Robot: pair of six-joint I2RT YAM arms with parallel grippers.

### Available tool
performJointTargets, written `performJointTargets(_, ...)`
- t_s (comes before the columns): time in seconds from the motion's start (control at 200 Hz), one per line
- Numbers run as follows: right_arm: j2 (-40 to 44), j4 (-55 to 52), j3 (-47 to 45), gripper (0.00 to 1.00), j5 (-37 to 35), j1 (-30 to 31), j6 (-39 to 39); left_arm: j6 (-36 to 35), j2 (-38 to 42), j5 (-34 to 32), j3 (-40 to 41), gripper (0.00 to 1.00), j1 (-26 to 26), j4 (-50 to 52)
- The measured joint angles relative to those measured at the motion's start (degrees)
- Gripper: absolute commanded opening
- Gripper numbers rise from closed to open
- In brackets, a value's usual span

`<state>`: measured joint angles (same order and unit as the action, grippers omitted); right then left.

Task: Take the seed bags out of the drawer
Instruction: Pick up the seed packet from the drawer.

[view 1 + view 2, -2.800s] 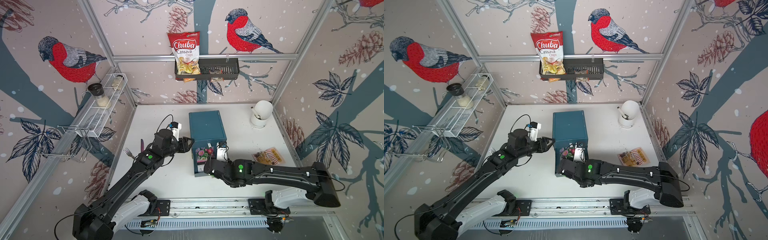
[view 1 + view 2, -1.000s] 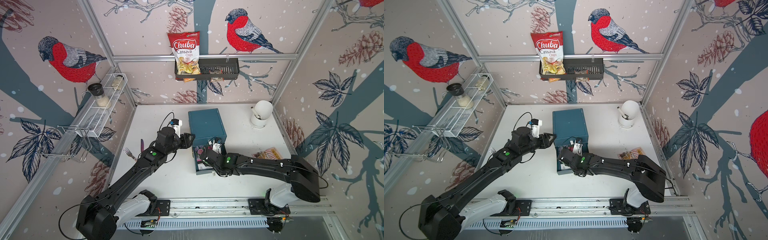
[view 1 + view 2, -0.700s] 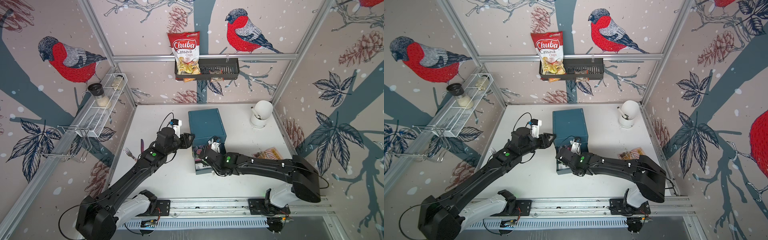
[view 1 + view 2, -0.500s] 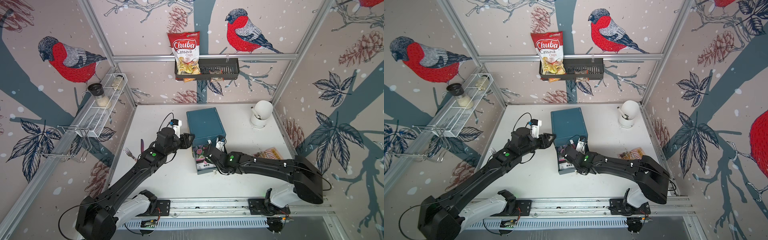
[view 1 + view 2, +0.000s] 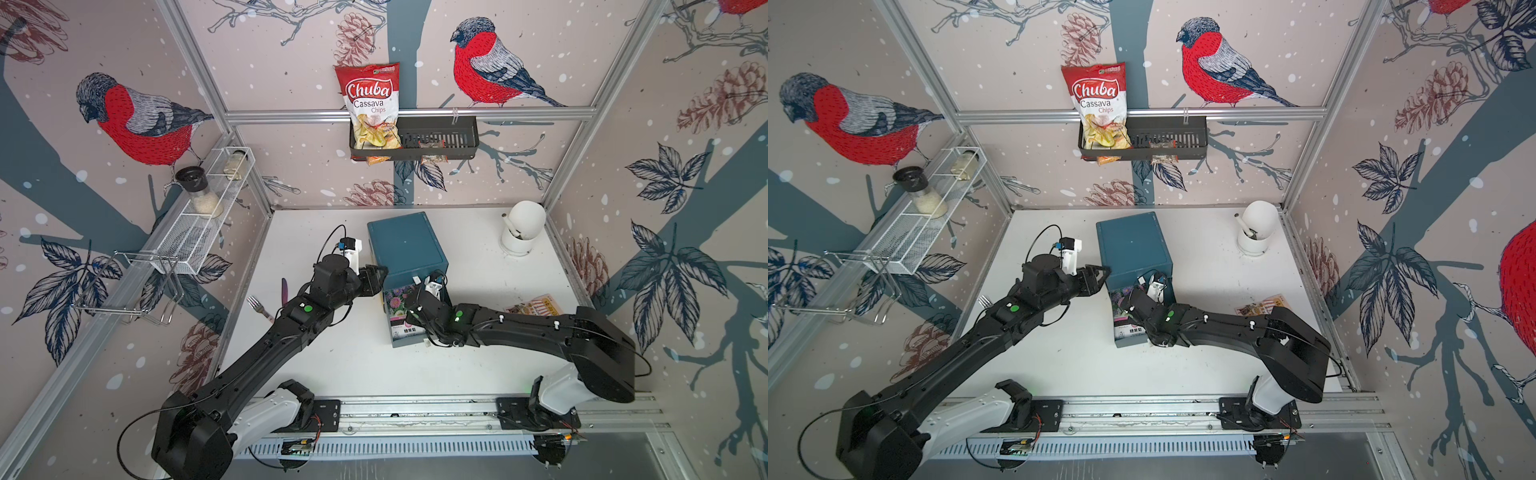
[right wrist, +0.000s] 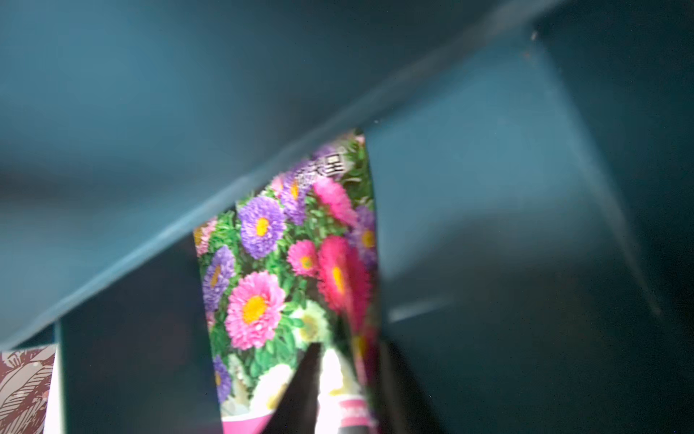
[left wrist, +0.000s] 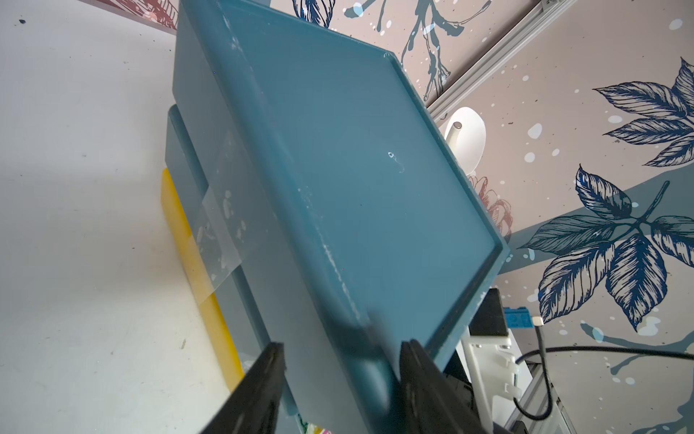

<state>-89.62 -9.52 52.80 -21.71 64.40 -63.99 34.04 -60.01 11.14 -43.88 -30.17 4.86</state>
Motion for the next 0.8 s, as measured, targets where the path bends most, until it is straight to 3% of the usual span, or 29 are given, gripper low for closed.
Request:
performJointTargets(0.39,1.36,-4.79,3.61,0.0,2.14,0.66,-0.04,-0.04,0.55,-0.28,0.24,0.51,0.0,0.17)
performJointTargets(0.8,3.1,-8.48,8.15,0.0,1.73,3.65,-0.48,-1.53,2.73,-2.36,1.16,0.51,0.0,1.27)
